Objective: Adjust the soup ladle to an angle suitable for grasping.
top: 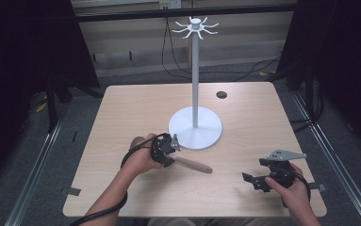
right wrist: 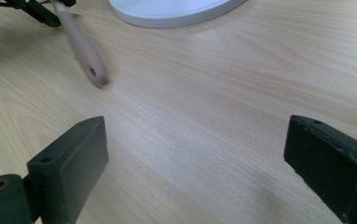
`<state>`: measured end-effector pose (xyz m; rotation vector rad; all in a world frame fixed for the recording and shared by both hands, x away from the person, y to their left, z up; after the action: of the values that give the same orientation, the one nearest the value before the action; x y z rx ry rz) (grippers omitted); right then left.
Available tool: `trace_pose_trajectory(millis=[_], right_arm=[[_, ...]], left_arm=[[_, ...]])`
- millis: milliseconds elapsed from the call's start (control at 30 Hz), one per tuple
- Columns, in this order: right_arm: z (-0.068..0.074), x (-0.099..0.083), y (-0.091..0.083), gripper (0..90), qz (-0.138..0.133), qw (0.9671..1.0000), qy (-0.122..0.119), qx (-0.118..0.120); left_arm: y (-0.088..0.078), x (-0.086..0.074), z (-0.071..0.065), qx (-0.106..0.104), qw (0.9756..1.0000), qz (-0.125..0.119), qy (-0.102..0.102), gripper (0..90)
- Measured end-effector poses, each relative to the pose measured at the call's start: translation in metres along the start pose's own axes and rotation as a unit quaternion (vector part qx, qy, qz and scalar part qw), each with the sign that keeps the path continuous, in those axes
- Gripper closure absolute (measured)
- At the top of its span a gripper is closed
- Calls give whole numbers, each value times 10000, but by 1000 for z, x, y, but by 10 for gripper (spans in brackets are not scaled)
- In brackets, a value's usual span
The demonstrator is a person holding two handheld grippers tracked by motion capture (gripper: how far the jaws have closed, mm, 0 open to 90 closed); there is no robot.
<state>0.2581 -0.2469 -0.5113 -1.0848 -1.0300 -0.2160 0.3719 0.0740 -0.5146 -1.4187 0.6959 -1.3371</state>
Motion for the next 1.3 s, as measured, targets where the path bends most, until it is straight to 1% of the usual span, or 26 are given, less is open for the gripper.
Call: trace_pose_trajectory(millis=[33, 100, 133, 167, 200, 267, 300, 400, 433, 567, 600, 633, 733, 767, 867, 900, 967, 1000, 1033, 1067, 1100, 1133, 1167, 1200, 1233, 1300], right_arm=[[0, 0, 0, 59, 7, 10000, -2, -4], [0, 0, 1, 59, 22, 10000, -22, -13], [0, 0, 1, 59, 12, 10000, -28, 1], [0, 0, 0, 59, 11, 10000, -26, -1], [0, 0, 1, 59, 13, 10000, -27, -1], [0, 0, 1, 59, 27, 10000, -29, -7], [0, 0, 1, 59, 31, 10000, -46, -4], [0, 0, 1, 59, 30, 10000, -64, -6], [0, 1, 1, 59, 19, 10000, -71, -9], [-1, 1, 0, 59, 1, 10000, -24, -6], [-1, 1, 0, 59, 1, 10000, -24, -6], [-1, 1, 0, 59, -1, 10000, -17, -8], [-2, 1, 0, 59, -15, 10000, -17, -3], [-2, 1, -1, 59, -18, 10000, -14, 1], [-2, 1, -1, 59, -27, 10000, 41, -11], [-2, 1, -1, 59, -27, 10000, 41, -11], [-3, 1, -1, 59, -40, 10000, 54, 9], [-3, 1, -1, 59, -47, 10000, 54, 6], [-3, 1, -1, 59, -39, 10000, 74, 4], [-3, 1, -1, 59, -39, 10000, 86, 9], [-3, 1, -1, 59, -45, 9999, 96, 17], [-3, 1, -1, 59, -53, 9999, 91, 20], [-3, 1, -1, 59, -57, 9999, 96, 13], [-3, 1, -1, 59, -57, 9999, 96, 13], [-3, 1, -1, 59, -64, 9999, 104, 8], [-3, 1, -1, 59, -65, 9999, 113, 7]], left_arm=[[0, -1, -2, -57, 10000, -25, -39, 599], [0, 0, -2, -115, 9999, -50, 24, 614], [-1, -1, -2, -141, 9997, 63, 182, 623], [0, -1, -3, -170, 9998, 31, 140, 632], [-1, 0, -2, -145, 9993, 76, 331, 638], [-1, 1, -3, -173, 9988, 165, 435, 654], [-1, 1, -5, -199, 9989, 142, 402, 662], [-2, 1, -6, -274, 9978, 203, 572, 681], [-2, 1, -8, -308, 9979, 155, 548, 688], [-5, 0, -11, -444, 9956, 268, 779, 720], [-5, -1, -13, -495, 9961, 215, 699, 720], [-5, -1, -13, -483, 9955, 172, 793, 726], [-6, -4, -15, -618, 9956, 63, 700, 750], [-7, -5, -13, -604, 9951, 110, 781, 760], [-9, -7, -14, -753, 9957, 64, 529, 788], [-10, -8, -14, -798, 9948, 48, 632, 788], [-13, -7, -14, -677, 9960, -23, 590, 789], [-15, -7, -14, -688, 9960, -18, 566, 789], [-17, -8, -15, -844, 9954, -74, 454, 789], [-19, -7, -14, -867, 9952, -150, 435, 789], [-22, -7, -13, -856, 9953, -215, 403, 789], [-24, -6, -11, -824, 9951, -255, 475, 789], [-27, -6, -12, -830, 9954, -272, 386, 789], [-29, -5, -10, -758, 9959, -303, 397, 789], [-31, -5, -10, -776, 9960, -353, 254, 789], [-35, -5, -7, -745, 9959, -489, 133, 789]])
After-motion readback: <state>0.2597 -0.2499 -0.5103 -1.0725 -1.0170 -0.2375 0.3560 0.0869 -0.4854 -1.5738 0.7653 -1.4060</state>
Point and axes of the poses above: each handheld gripper's, and its own axes: y roughly forward along the jaws, x roughly out of its top, z roughly to its left, the point moved 5 cm from there along y, roughly forward along the jaws, and after that the axes turned 8 degrees about -y, right-handed, at the moved point
